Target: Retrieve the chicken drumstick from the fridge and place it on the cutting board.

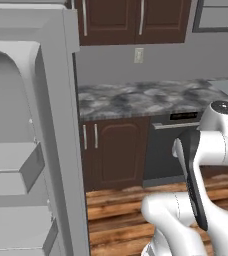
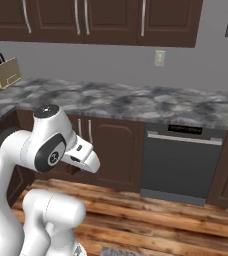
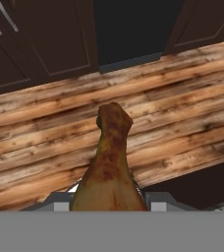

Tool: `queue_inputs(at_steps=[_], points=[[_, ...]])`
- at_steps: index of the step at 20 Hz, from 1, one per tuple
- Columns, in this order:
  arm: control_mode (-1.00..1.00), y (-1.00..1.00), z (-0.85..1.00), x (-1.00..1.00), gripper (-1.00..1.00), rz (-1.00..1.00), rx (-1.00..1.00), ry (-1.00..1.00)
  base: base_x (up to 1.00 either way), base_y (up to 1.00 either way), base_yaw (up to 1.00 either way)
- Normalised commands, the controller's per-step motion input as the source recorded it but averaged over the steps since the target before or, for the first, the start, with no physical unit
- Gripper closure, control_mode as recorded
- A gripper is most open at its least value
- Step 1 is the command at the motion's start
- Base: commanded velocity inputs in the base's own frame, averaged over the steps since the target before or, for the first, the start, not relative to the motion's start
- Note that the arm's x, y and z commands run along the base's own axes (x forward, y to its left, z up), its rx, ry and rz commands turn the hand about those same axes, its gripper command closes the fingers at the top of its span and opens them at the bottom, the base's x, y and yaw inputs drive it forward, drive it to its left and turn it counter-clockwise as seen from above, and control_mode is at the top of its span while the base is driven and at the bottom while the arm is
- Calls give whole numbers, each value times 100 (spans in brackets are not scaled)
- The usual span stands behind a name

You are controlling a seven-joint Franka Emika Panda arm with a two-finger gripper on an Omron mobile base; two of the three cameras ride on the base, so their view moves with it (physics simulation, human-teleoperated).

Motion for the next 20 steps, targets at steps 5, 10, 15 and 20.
queue_inputs(at_steps=[5,10,15,20], points=[[100,0,0,0,100,0,0,0,56,-96,13],[100,0,0,0,100,0,0,0,100,-99,6],[100,0,0,0,100,0,0,0,91,-61,0],[100,0,0,0,100,0,0,0,1,13,-7]])
